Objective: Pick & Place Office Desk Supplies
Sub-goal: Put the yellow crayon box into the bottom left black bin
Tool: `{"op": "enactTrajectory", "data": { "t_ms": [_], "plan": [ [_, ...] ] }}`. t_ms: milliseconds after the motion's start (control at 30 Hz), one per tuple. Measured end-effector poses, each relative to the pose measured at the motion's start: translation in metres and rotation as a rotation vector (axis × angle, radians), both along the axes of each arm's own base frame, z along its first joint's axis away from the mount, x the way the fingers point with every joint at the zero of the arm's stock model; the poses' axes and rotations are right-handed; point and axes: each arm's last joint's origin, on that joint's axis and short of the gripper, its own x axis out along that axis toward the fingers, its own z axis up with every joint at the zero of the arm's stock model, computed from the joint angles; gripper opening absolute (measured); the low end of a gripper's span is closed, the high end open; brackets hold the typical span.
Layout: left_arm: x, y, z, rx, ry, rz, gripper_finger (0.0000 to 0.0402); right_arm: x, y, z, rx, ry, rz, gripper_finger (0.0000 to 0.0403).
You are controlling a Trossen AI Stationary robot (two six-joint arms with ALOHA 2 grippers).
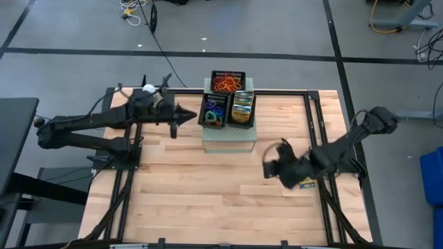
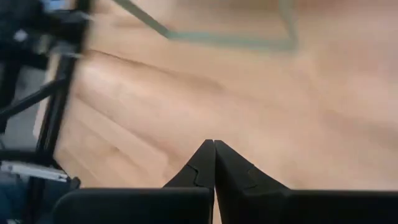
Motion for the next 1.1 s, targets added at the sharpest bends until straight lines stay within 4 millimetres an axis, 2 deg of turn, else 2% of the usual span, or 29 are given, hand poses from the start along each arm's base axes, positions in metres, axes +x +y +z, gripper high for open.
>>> {"op": "enactTrajectory", "data": {
  "t_ms": [67,133,233,333,433,533,633,733,800,1000,1100],
  "plan": [
    [-0.007,-0.006,-0.011,-0.020,-0.068,-0.027,0.0008,-0.012,0.014,-0.008,0.088,0.044,-0.090,0.0004],
    [-0.012,-0.011,-0.021,-0.048,-0.135,-0.043,0.0007,-0.024,0.027,-0.016,0.179,0.089,-0.192,0.0004],
    [-0.019,-0.017,-0.033,-0.089,-0.208,-0.057,0.0009,-0.026,0.039,-0.026,0.303,0.224,-0.192,0.0004],
    [-0.022,-0.019,-0.042,-0.116,-0.224,-0.063,0.0010,-0.021,0.035,-0.036,0.302,0.327,-0.227,0.0004],
    [-0.022,-0.020,-0.047,-0.132,-0.210,-0.065,0.0010,-0.031,0.027,-0.043,0.208,0.508,-0.231,0.0004],
    [-0.022,-0.020,-0.048,-0.134,-0.207,-0.070,0.0011,-0.045,0.023,-0.044,0.091,0.706,-0.050,0.0008],
    [-0.022,-0.020,-0.048,-0.111,-0.204,-0.074,0.0011,-0.053,0.024,-0.043,-0.049,0.819,0.263,0.0016],
    [-0.022,-0.020,-0.048,-0.098,-0.203,-0.075,0.0011,-0.055,0.028,-0.043,-0.158,0.849,0.574,0.0034],
    [-0.022,-0.020,-0.048,-0.098,-0.202,-0.075,0.0011,-0.058,0.029,-0.047,-0.211,0.874,0.723,0.0054],
    [-0.022,-0.020,-0.048,-0.099,-0.202,-0.075,0.0011,-0.077,0.032,-0.074,-0.307,0.945,1.065,0.0124],
    [-0.022,-0.020,-0.048,-0.098,-0.202,-0.075,0.0011,-0.083,0.034,-0.087,-0.336,0.935,1.192,0.0146]
  ]
}}
